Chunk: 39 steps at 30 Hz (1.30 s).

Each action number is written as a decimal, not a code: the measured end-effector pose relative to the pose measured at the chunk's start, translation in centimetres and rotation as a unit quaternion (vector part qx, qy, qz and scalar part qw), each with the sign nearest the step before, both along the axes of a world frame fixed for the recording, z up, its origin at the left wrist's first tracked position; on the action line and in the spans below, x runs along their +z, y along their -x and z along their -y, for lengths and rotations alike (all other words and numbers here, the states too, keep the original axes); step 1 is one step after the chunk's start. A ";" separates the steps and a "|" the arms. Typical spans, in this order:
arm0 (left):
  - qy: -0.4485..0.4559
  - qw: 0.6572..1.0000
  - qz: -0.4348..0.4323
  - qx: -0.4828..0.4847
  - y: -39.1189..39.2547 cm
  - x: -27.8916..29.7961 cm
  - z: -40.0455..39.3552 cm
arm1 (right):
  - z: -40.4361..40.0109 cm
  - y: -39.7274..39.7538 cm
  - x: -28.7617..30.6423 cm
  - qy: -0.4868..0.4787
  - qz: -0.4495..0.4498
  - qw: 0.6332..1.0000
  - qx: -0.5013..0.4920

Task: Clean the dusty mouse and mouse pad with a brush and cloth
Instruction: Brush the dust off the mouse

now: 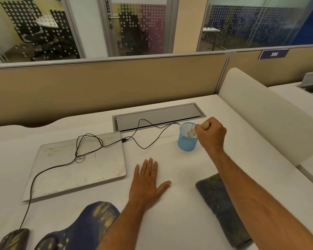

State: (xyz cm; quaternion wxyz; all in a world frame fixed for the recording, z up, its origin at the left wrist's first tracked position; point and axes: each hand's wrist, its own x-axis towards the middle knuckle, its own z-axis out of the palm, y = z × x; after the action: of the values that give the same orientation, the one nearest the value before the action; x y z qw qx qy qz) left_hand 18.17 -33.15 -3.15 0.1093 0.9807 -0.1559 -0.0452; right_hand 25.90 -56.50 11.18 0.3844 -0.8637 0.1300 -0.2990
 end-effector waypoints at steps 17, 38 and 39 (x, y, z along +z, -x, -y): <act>0.062 0.994 -0.076 -0.039 1.2 3.5 -2.2 | -5.9 3.6 2.5 -0.117 0.005 0.987 0.107; 0.044 0.988 0.048 0.139 8.0 8.4 -28.9 | -29.1 11.5 0.3 -0.205 -0.115 0.932 0.275; 0.053 0.985 0.049 0.154 8.8 8.4 -30.3 | -30.3 12.0 0.0 -0.207 -0.125 0.929 0.280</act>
State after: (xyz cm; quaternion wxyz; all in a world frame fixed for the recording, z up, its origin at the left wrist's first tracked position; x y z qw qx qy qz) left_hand 9.39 -2.85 5.24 0.1586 0.9869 -0.0099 0.0289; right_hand 13.92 -26.17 11.21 0.6034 -0.7966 -0.0109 -0.0349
